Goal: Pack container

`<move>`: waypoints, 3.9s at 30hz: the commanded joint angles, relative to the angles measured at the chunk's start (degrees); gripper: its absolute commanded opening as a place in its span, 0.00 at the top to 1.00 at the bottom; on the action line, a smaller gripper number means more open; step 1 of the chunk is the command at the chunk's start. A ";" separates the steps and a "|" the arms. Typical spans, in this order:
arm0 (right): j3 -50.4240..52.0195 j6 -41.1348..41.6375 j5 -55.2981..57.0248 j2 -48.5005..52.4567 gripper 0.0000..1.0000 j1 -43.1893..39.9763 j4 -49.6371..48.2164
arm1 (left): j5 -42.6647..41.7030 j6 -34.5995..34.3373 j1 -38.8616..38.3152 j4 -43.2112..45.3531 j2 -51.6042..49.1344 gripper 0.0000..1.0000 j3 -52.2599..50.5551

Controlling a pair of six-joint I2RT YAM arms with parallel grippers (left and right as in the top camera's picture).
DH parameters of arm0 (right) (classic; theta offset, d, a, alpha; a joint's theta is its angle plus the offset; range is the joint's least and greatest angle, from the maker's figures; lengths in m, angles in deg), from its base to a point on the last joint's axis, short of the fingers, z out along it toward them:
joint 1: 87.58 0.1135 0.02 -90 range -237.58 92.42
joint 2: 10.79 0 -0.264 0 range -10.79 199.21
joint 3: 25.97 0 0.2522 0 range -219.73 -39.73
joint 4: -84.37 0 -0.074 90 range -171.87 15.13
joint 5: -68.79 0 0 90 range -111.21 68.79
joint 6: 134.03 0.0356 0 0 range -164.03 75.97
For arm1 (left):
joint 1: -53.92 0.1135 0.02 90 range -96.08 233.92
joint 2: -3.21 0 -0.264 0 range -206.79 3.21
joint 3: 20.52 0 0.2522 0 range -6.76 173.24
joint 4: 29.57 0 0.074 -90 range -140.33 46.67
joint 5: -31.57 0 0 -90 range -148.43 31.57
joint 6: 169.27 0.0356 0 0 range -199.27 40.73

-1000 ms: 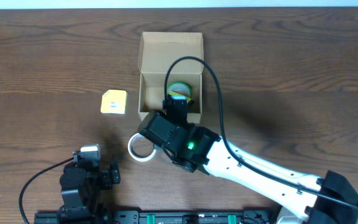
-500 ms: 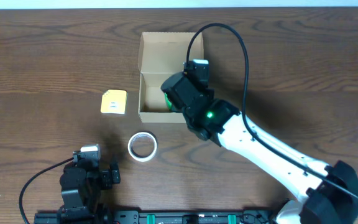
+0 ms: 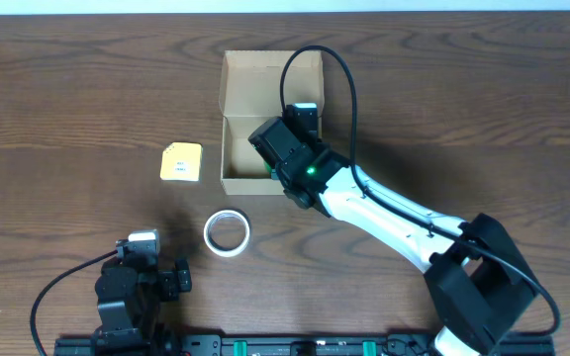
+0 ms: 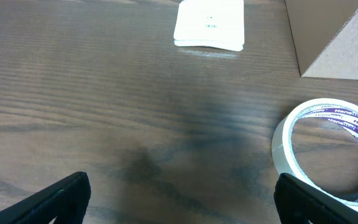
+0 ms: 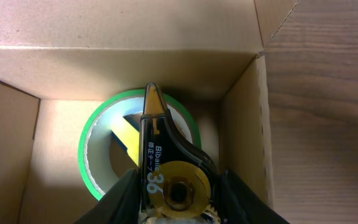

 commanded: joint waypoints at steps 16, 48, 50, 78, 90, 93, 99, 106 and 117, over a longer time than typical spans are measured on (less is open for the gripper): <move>-0.90 -3.04 -0.09 1.09 0.22 -0.28 -2.27 | 0.42 -1.07 -0.22 -1.75 0.26 0.05 -0.52; 23.10 -15.47 -7.91 -75.60 0.01 -10.69 26.75 | 0.42 -1.07 -0.22 -1.75 0.26 0.05 -0.52; 23.12 -15.47 -4.57 -76.15 0.01 -10.69 30.23 | 0.42 -1.07 -0.22 -1.75 0.26 0.05 -0.52; 60.65 -33.03 -17.22 -103.14 0.01 -37.46 19.85 | 0.42 -1.07 -0.22 -1.75 0.26 0.05 -0.52; 61.68 -33.03 -17.22 -103.82 0.01 -37.46 22.36 | 0.42 -1.07 -0.22 -1.75 0.26 0.05 -0.52; 61.68 -33.03 -17.22 -103.82 0.01 -37.46 22.36 | 0.42 -1.07 -0.22 -1.75 0.26 0.05 -0.52; 61.68 -33.03 -17.22 -103.82 0.01 -37.46 22.36 | 0.44 -1.07 -0.22 -1.75 0.26 0.05 -0.52; 61.68 -33.03 -17.22 -103.82 0.01 -37.46 22.36 | -0.52 -6.40 -0.33 6.29 -5.53 0.04 2.69; 61.68 -33.03 -17.25 -103.82 0.01 -37.46 22.36 | -1.60 -12.26 -0.33 11.52 -42.12 0.05 32.92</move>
